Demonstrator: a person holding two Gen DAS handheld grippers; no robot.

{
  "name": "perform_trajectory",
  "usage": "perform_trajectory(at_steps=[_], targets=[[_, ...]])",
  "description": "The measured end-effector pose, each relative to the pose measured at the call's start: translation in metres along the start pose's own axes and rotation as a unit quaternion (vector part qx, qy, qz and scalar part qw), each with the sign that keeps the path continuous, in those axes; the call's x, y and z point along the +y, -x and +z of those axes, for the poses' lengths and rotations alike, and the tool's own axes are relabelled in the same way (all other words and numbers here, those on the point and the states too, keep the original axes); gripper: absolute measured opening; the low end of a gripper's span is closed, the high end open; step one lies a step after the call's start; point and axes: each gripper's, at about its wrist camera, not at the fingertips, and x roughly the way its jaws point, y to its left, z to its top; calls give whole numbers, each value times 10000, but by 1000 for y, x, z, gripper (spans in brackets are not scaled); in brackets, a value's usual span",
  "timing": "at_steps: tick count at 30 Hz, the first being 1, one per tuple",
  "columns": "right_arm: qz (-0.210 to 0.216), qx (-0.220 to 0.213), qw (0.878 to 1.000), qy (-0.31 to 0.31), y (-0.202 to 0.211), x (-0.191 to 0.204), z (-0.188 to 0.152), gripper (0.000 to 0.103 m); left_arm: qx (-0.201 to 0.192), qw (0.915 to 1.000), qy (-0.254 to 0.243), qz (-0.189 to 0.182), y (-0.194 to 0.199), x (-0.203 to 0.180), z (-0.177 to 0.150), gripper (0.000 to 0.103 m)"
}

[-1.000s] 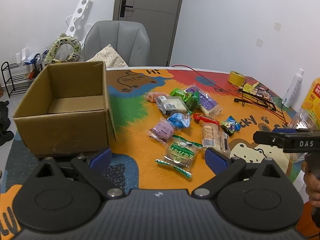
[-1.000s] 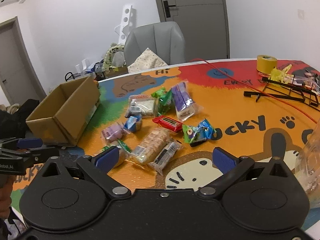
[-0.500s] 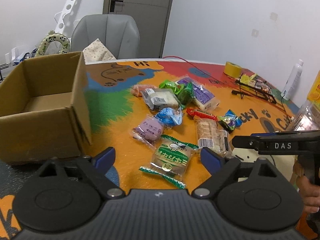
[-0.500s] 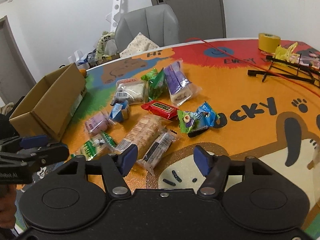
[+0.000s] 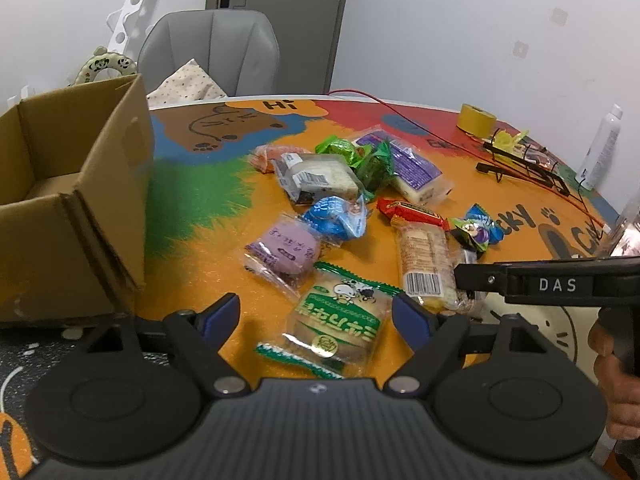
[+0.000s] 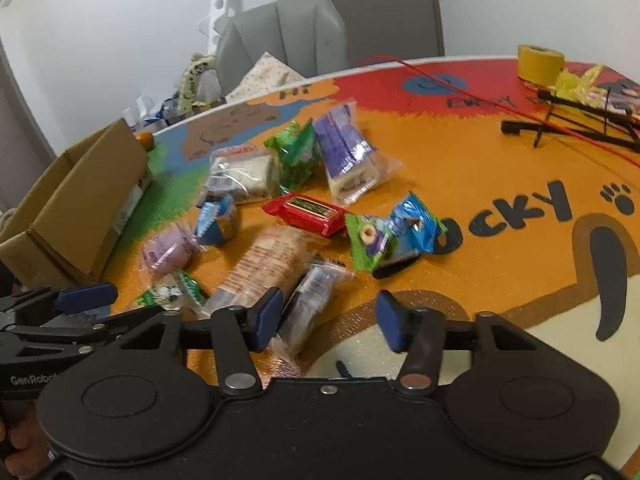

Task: Organize snacks
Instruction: 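Grasp the green-white candy bag with the left gripper while the right gripper grasps the clear wrapped bar, then carry the green-white bag and clear bar over the cardboard box with both grippers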

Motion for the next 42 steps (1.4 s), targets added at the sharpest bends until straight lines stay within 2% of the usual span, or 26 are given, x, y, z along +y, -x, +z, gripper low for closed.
perform_trajectory(at_steps=[2, 4, 9, 16, 18, 20, 26, 27, 29, 30, 42], targets=[[-14, 17, 10000, -15, 2, -3, -1, 36, 25, 10000, -49, 39, -3, -3, -1, 82], [-26, 28, 10000, -16, 4, -5, -3, 32, 44, 9999, -74, 54, -6, -5, -3, 82], [-105, 88, 9999, 6, 10, -8, -5, 31, 51, 9998, -109, 124, -10, -10, -8, 79], [-117, 34, 9999, -62, 14, -11, -4, 35, -26, 9996, -230, 143, -4, -14, -12, 48], [-123, 10, 9999, -6, 14, -9, -4, 37, -17, 9997, -221, 129, -3, -15, -12, 48], [-162, 2, 9999, 35, 12, -7, -3, 44, -39, 9998, -201, 79, 1, -15, -13, 47], [-323, -16, 9991, 257, 4, 2, -6, 47, -233, 9996, -113, 84, 15, -9, -11, 47], [-351, -14, 9989, 299, 4, 3, -7, 45, -263, 9996, -80, 90, 17, -7, -10, 48], [-415, -9, 9983, 397, 4, 6, -7, 23, -336, 9994, -23, 94, 22, -3, -7, 47], [-389, 11, 9984, 410, 4, 7, -7, 20, -378, 9992, -5, 93, 25, -2, -6, 47], [-217, -457, 9974, 520, 31, 27, 12, 19, -880, 9959, 147, 143, 57, 13, 9, 48]])
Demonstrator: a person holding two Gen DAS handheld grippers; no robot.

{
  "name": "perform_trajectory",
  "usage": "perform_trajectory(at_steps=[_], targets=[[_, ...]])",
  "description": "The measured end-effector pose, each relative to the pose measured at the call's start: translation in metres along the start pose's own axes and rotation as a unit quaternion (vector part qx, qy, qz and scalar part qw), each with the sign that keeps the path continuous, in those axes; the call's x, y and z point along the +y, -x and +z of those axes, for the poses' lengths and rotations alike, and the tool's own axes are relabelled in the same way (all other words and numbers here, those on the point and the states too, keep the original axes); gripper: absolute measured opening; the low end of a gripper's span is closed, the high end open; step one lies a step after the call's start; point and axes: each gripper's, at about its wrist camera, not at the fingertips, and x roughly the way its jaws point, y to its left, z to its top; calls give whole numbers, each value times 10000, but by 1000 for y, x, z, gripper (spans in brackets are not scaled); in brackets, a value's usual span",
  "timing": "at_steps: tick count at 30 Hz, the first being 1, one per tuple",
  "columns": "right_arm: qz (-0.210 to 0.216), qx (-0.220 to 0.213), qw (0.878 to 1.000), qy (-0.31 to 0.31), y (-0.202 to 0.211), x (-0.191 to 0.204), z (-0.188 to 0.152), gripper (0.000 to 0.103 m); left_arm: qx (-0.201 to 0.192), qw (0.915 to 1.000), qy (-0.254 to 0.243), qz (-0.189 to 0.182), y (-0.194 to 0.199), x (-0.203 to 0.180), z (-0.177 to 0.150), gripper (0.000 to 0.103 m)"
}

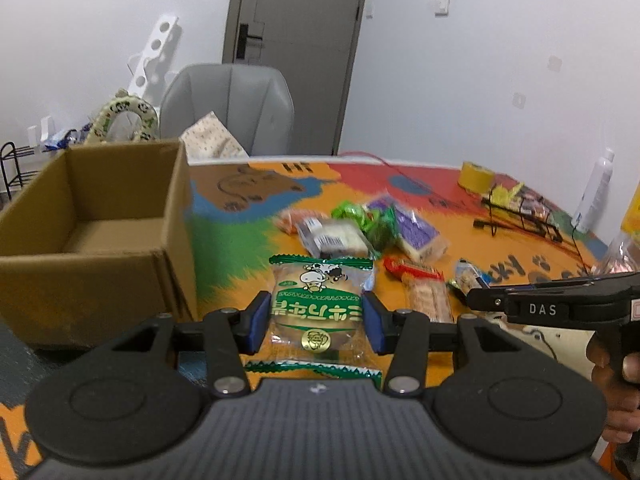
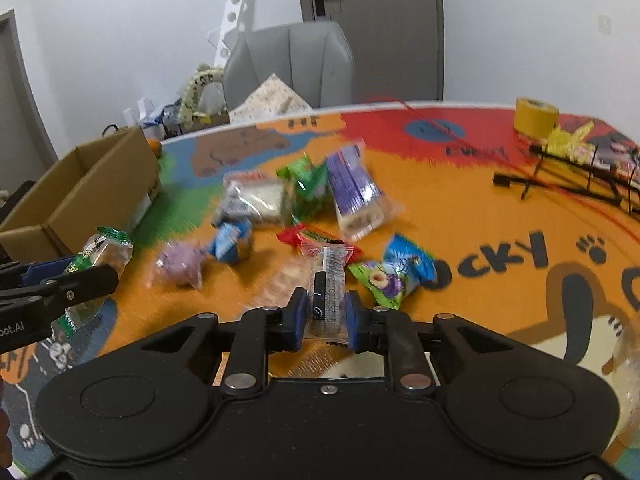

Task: Organize snacks
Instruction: 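Carry the green-white bag and clear bar over the cardboard box with both grippers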

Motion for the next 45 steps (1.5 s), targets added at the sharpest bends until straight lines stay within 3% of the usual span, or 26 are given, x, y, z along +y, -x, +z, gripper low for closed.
perform_trajectory(at_steps=[21, 45], targets=[[606, -774, 9946, 320, 21, 51, 41, 19, -728, 9964, 146, 415, 38, 33, 38, 48], [1330, -852, 9845, 769, -2, 133, 76, 19, -876, 9887, 706, 994, 47, 113, 51, 48]])
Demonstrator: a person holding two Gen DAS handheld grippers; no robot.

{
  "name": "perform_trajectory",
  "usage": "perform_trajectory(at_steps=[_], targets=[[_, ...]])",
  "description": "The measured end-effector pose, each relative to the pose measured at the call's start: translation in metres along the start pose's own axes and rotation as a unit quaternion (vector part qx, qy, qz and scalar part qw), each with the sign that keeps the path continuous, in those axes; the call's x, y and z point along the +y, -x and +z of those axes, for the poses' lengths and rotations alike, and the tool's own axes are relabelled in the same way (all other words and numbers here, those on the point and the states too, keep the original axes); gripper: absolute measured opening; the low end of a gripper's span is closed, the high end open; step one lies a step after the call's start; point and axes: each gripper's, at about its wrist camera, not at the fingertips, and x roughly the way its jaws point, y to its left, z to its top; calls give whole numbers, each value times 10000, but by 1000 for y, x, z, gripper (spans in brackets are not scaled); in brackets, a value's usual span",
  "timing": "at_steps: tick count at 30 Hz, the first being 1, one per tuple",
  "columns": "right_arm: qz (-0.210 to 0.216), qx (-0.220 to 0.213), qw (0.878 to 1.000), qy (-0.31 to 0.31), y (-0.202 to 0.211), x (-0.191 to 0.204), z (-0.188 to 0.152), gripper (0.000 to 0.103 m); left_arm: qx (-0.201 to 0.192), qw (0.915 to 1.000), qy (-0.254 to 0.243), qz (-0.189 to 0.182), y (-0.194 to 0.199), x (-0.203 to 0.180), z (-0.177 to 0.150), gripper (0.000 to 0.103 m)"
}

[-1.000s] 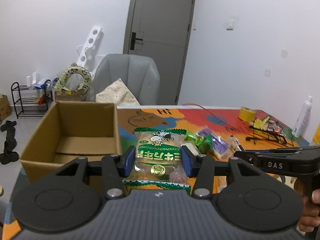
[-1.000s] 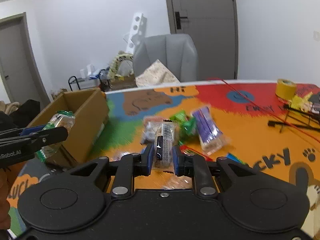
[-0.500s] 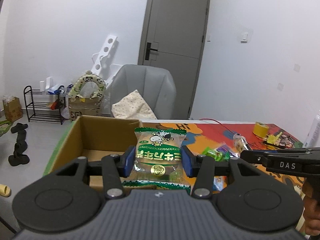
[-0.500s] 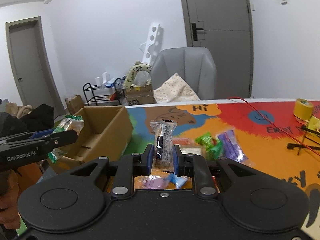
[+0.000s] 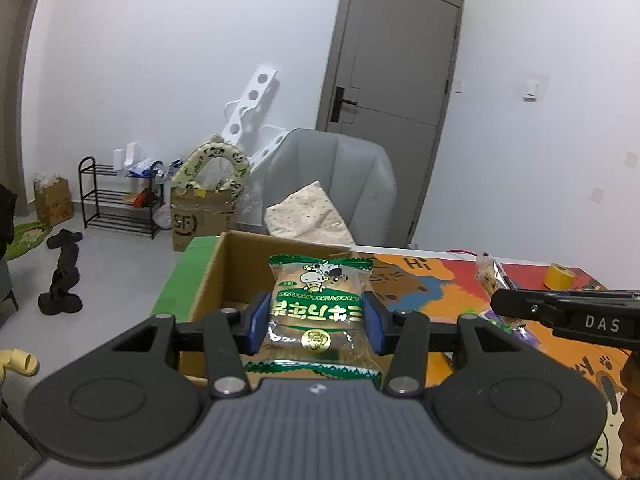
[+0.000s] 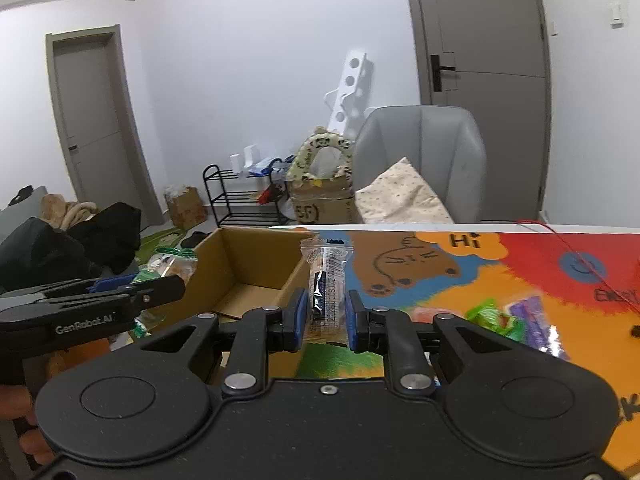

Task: Organize snacks
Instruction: 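Carry the green-white bag and clear bar over the cardboard box with both grippers, then open the left gripper and right gripper to drop both snacks into the box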

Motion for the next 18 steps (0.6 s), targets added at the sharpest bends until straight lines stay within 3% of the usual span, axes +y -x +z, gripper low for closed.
perform_trajectory(at_steps=[18], targets=[[429, 288, 9987, -35, -47, 40, 10, 19, 204, 9986, 354, 336, -30, 39, 5, 51]])
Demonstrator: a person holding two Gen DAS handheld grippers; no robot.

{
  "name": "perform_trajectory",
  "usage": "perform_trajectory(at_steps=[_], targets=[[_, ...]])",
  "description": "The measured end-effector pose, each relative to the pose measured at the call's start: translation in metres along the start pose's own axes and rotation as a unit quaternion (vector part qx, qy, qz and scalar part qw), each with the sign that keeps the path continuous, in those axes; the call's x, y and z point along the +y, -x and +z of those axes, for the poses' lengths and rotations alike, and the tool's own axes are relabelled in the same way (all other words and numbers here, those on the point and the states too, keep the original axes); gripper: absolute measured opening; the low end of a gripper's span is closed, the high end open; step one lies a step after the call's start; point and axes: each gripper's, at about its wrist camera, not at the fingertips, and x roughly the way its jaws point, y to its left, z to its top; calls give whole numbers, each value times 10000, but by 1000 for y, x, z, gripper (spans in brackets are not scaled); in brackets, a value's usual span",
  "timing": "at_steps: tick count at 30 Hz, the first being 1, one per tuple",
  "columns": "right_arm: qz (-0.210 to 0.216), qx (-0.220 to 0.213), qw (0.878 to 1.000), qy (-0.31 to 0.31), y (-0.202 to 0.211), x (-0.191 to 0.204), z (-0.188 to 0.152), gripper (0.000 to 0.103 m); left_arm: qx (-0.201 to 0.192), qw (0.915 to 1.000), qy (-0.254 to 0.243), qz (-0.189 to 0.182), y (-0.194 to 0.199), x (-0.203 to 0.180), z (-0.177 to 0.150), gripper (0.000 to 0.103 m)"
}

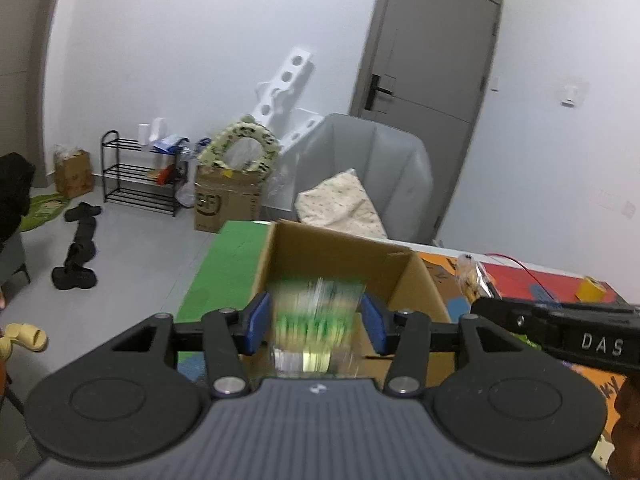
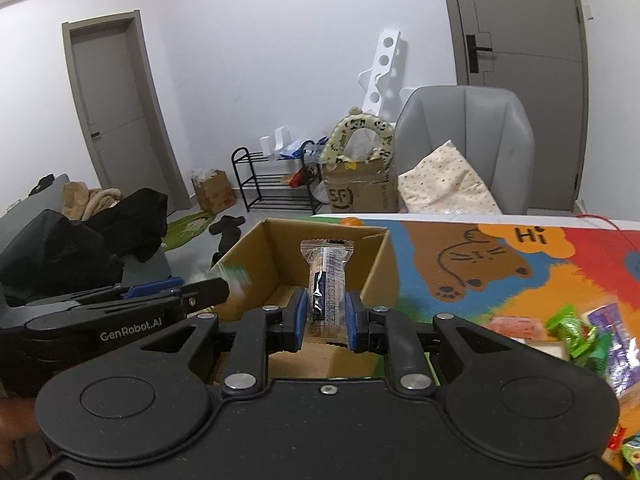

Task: Organize snacks
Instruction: 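Open the left gripper and right gripper to drop both snacks into the box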

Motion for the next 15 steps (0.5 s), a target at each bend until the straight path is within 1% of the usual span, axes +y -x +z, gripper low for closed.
perform_trajectory(at_steps=[4, 6, 7, 9, 10, 11, 13, 15], targets=[[139, 63, 9998, -149, -4, -2, 0, 19, -12, 10000, 87, 5, 8, 3, 2, 52], [236, 85, 9994, -217, -6, -1, 1, 19, -55, 9999, 84, 20, 14, 3, 3, 54], [286, 95, 9992, -244, -8, 0, 2, 19, -74, 9999, 90, 27, 15, 2, 4, 57], [381, 129, 9988, -283, -10, 1, 3, 26, -103, 9999, 113, 35, 18, 1, 3, 62], [374, 109, 9988, -285, -9, 2, 3, 32, -107, 9999, 126, 45, 20, 1, 3, 66], [347, 90, 9990, -277, -7, 3, 3, 41, -107, 9998, 130, 63, 22, 0, 3, 70], [298, 47, 9991, -301, -2, 1, 1, 48, -98, 9998, 119, 101, 22, -1, 4, 75], [266, 69, 9990, -362, 2, -3, 1, 49, -95, 9998, 97, 150, 23, -3, 3, 80]])
